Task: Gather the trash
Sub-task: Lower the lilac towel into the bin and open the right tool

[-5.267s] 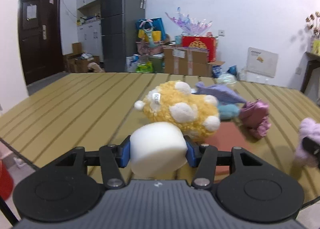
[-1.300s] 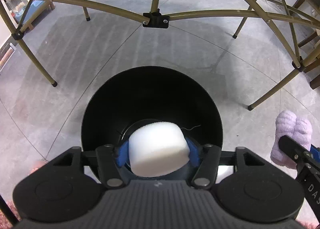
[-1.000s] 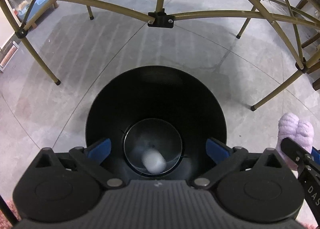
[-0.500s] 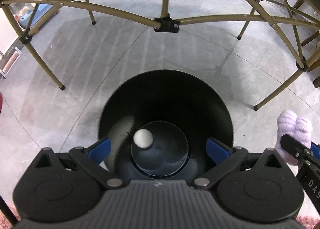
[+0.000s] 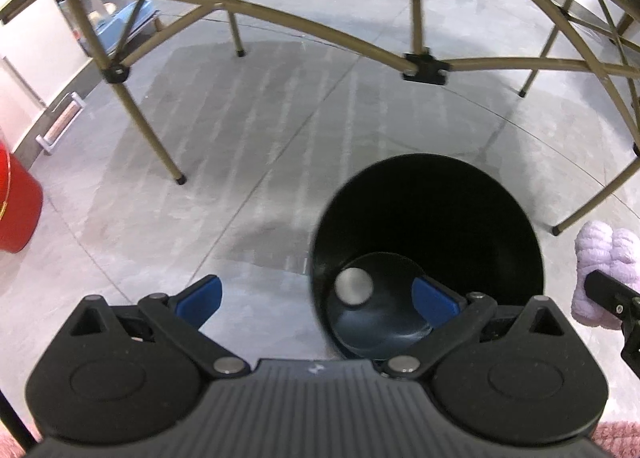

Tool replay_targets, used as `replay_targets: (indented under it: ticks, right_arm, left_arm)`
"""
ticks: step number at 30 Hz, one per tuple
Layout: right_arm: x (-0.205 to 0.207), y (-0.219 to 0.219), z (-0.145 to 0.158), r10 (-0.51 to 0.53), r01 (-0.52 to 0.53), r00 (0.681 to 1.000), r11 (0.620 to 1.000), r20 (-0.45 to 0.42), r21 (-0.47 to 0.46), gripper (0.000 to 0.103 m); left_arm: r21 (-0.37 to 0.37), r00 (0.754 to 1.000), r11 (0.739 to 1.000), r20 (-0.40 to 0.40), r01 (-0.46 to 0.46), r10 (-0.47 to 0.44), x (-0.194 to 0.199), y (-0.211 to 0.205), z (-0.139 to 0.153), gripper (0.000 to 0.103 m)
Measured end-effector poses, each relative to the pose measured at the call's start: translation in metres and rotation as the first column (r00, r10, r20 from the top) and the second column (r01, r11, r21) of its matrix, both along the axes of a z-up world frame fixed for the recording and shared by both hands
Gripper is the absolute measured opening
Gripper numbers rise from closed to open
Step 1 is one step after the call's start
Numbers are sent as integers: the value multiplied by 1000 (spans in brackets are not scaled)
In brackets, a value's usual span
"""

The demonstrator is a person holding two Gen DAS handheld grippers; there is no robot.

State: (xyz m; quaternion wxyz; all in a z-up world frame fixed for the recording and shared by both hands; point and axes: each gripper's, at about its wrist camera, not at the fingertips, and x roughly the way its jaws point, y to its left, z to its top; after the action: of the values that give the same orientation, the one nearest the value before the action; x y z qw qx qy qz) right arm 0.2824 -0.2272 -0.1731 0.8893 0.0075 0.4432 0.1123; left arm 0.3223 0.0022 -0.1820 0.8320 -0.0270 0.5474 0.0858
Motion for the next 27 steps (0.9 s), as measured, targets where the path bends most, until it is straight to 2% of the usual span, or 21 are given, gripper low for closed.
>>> replay_targets:
  ticks: [13, 27]
  right_arm:
    - [9, 63, -6, 127, -126, 991, 992, -50, 32, 22]
    - [25, 112, -33, 168, -168, 976, 986, -141, 9, 22]
  left_arm:
    - [7, 997, 997, 18, -74, 74, -16, 52, 8, 103]
    - [7, 988, 988, 5, -156, 156, -30, 99, 6, 103]
